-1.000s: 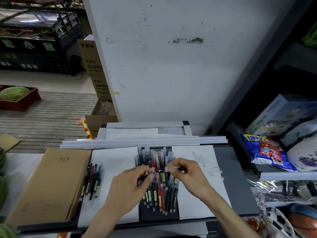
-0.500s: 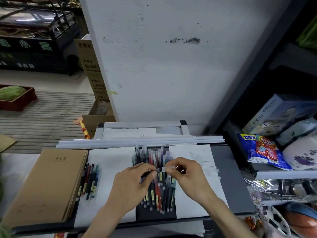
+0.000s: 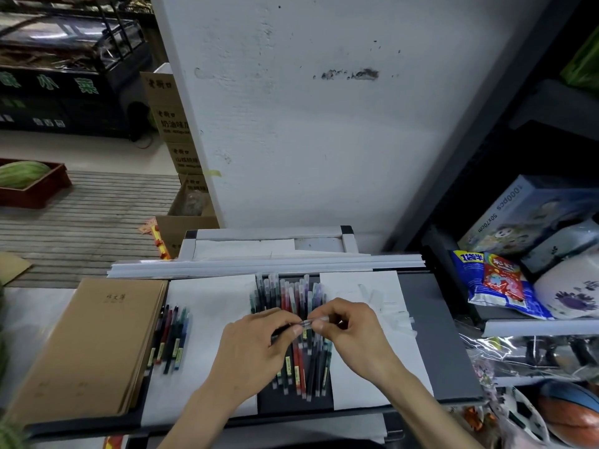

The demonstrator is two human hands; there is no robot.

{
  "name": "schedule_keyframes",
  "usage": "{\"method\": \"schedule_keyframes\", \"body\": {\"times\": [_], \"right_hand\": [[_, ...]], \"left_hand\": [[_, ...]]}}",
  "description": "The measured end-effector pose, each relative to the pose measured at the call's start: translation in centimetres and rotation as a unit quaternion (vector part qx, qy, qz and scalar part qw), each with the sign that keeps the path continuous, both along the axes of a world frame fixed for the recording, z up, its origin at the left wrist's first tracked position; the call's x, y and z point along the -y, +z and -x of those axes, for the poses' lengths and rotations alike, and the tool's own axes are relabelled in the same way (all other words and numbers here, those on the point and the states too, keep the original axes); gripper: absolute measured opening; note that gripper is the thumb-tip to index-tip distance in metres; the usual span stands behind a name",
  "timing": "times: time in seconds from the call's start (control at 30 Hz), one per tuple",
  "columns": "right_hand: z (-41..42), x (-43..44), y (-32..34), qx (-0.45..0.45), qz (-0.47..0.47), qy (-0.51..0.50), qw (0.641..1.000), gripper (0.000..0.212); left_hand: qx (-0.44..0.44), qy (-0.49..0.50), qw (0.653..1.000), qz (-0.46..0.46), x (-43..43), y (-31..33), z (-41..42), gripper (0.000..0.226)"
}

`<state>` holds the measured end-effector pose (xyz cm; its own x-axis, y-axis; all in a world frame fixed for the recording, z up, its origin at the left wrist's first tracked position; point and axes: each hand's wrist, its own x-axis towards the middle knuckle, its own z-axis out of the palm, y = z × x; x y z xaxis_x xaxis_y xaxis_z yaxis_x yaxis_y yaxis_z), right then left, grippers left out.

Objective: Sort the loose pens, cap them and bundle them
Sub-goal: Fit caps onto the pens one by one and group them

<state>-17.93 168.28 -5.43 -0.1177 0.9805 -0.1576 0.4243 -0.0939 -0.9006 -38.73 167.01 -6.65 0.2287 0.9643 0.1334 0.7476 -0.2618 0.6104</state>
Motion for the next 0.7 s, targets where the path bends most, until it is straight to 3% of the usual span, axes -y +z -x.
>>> {"method": "schedule_keyframes", "body": {"times": [0.23, 0.4, 0.53, 0.6, 0.7], "right_hand": [[1.0, -0.8, 0.1, -0.066, 0.069, -0.036, 0.995, 0.027], [1.2, -1.3, -1.0, -0.132, 0.141, -0.067, 0.979, 0.023], [1.0, -1.6, -2.9, -0.232, 0.196, -0.091, 0.948, 0.013], [0.4, -1.8, -4.5, -0.194, 0.197, -0.115, 0.954, 0.01], [-2.0, -2.1, -7.2, -0.002, 0.172, -0.108, 0.979, 0.006]], "left_hand": [[0.021, -0.011, 0.997, -0.07, 0.2, -1.1, -0.3, 0.012], [0.012, -0.037, 0.999, -0.005, -0.8, -1.8, 0.1, 0.023], [0.094, 0.008, 0.992, 0.081, -2.2, -3.4, 0.1, 0.015], [0.11, 0.08, 0.986, 0.096, -2.9, -4.6, 0.2, 0.014], [0.136, 0.185, 0.959, 0.168, -4.2, -6.3, 0.7, 0.017]]}}
